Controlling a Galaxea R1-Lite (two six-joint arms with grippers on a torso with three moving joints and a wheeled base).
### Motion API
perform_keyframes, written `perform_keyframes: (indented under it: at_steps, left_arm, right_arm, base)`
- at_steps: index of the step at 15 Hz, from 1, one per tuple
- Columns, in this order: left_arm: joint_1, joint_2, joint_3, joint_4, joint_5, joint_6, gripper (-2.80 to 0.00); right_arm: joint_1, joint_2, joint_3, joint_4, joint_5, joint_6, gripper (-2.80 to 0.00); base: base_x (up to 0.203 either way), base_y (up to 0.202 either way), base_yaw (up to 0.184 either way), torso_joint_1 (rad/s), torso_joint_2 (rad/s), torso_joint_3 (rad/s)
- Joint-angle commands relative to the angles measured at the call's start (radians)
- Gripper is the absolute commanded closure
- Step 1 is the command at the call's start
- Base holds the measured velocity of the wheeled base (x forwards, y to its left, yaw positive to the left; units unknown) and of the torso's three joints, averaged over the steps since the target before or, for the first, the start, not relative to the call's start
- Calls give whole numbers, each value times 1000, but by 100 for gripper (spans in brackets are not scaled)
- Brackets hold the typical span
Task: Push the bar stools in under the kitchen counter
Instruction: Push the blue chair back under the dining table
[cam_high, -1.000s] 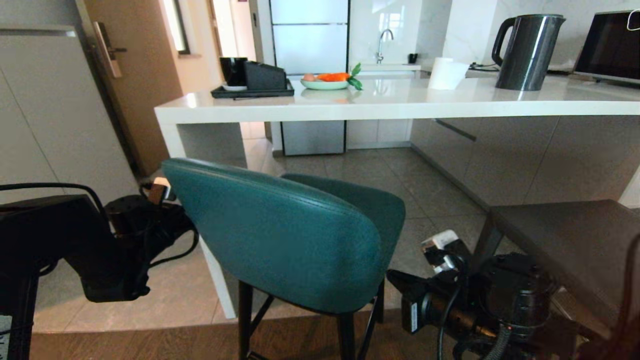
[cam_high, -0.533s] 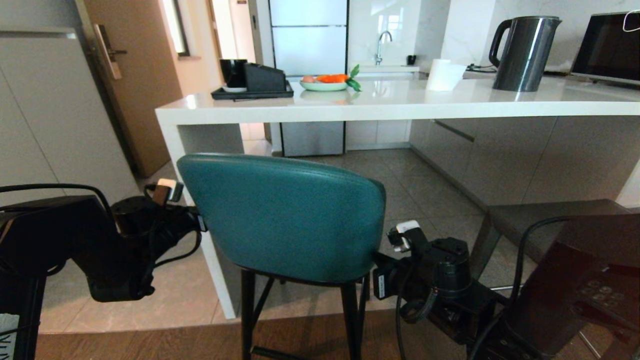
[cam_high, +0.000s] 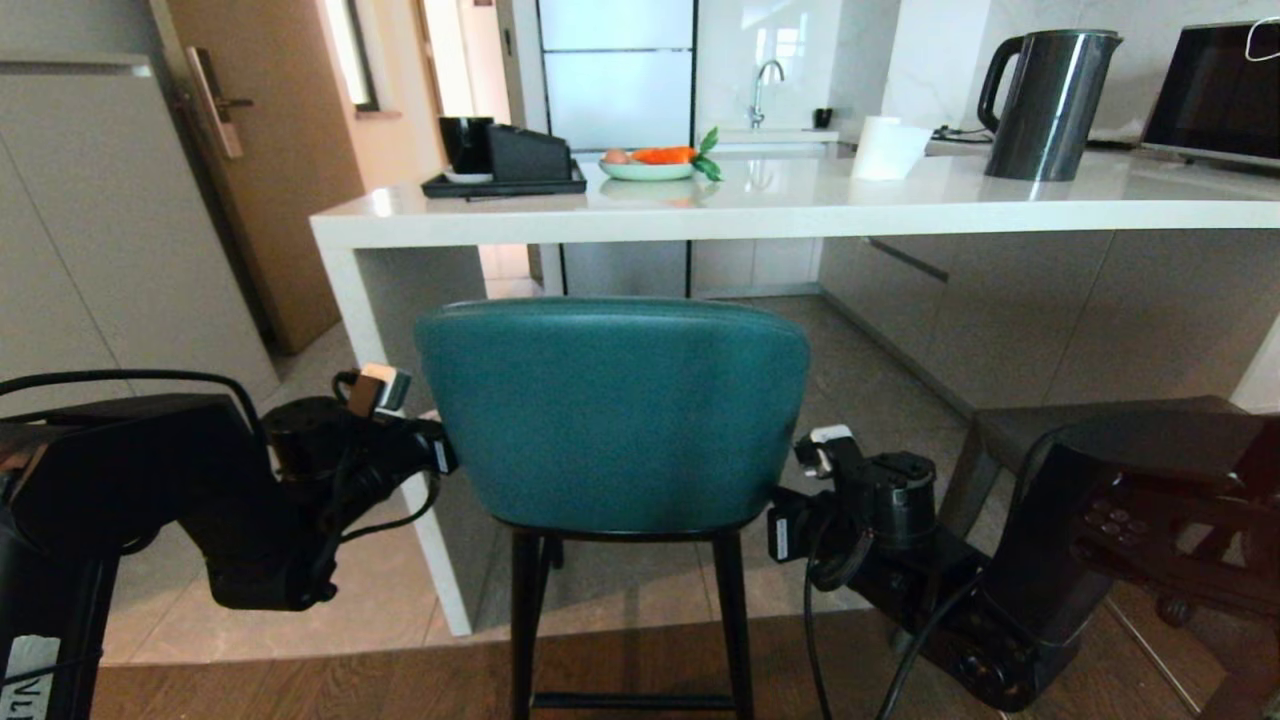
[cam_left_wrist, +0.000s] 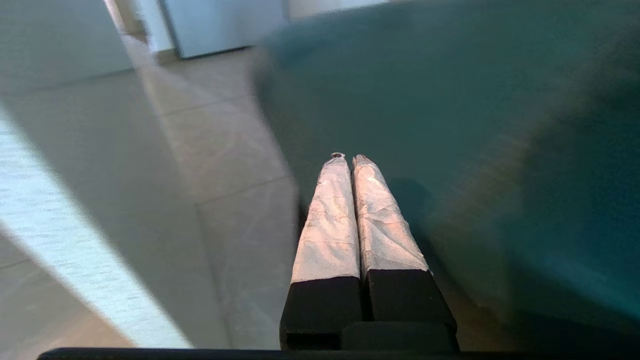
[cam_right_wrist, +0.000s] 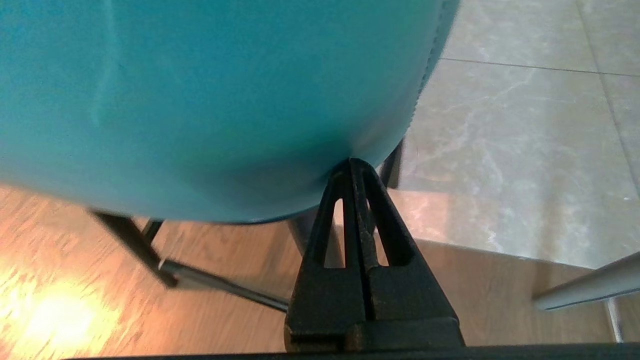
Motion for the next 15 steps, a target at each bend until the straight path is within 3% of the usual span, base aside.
perform_keyframes:
  at_steps: [1, 11, 15]
  left_arm:
    - [1, -1, 1, -10, 9, -2, 0]
    - [53, -16, 68, -69, 7, -2, 0]
    - [50, -21, 63, -69, 7, -2, 0]
  right_arm:
    - [-42, 0, -57, 7, 0, -1, 0]
    - [-69, -286, -5, 58, -6, 3, 0]
    - [-79, -252, -61, 83, -13, 0, 0]
  base:
    - [0, 0, 0, 0, 0, 0]
    - [0, 0, 0, 0, 0, 0]
    - [0, 0, 0, 0, 0, 0]
